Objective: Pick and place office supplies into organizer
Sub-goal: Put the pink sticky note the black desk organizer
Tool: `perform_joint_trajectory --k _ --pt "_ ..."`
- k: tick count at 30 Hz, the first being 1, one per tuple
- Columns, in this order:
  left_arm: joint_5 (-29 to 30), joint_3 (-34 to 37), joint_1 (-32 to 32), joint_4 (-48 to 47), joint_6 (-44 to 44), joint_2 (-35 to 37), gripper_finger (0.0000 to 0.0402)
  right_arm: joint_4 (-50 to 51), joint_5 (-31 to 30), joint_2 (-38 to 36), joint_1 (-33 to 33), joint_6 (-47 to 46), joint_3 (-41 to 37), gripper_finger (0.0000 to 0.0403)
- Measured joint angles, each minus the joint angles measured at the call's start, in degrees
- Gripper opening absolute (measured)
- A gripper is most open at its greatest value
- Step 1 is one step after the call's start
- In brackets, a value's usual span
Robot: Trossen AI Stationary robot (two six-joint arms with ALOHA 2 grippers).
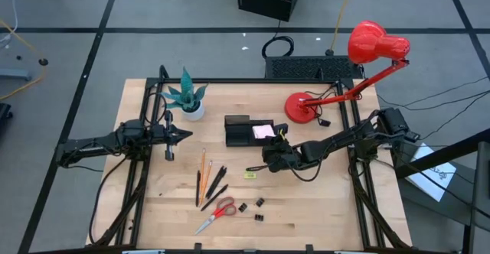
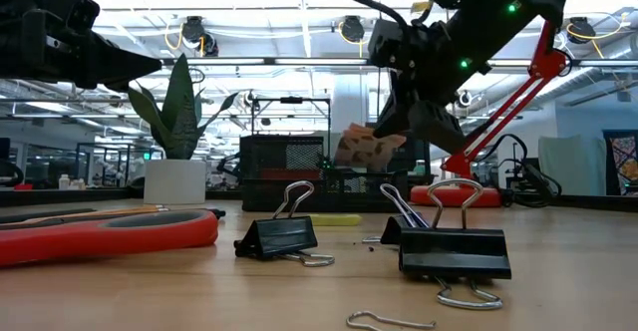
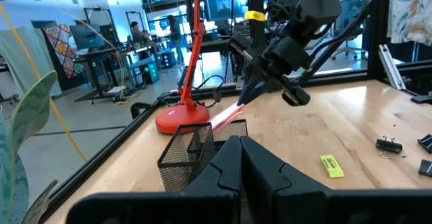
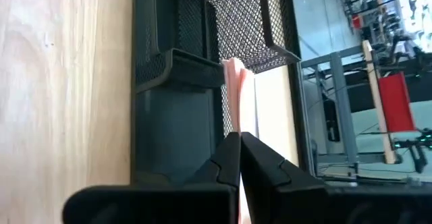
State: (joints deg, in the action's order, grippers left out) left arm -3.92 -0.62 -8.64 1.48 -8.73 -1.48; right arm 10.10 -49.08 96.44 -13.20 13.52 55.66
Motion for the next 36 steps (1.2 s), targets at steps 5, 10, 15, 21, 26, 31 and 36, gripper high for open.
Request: perform_joint_trajectory --k 5,10,15,21,26,31,36 --pt "0.0 0.0 0.0 0.0 0.31 -0.01 0.0008 -1.3 1.3 1.99 1.28 1.07 -0.01 0.0" --pt "0.0 0.0 0.0 -0.01 0.37 -0.01 0.0008 -4.04 0.83 7.57 2.14 4.7 -0.04 0.0" --pt "0.0 0.0 0.0 -0.03 0.32 0.0 0.0008 -5.67 -4.44 10.85 2.61 6.05 -0.04 0.0" --pt "0.0 0.0 0.0 -0.03 0.04 0.0 0.0008 -5.63 -2.95 11.28 2.71 5.25 -0.04 0.0" --pt "-0.02 0.0 0.0 -0.02 0.02 0.0 0.0008 -5.6 2.83 11.28 2.7 5.18 -0.04 0.0008" --pt "0.0 0.0 -0.01 -0.04 0.02 0.0 0.0008 -5.58 4.19 11.28 2.59 4.71 -0.04 0.005" --pt "0.0 0.0 0.0 -0.02 0.02 0.0 0.0008 -5.65 3.62 10.74 2.59 3.76 -0.04 0.0108"
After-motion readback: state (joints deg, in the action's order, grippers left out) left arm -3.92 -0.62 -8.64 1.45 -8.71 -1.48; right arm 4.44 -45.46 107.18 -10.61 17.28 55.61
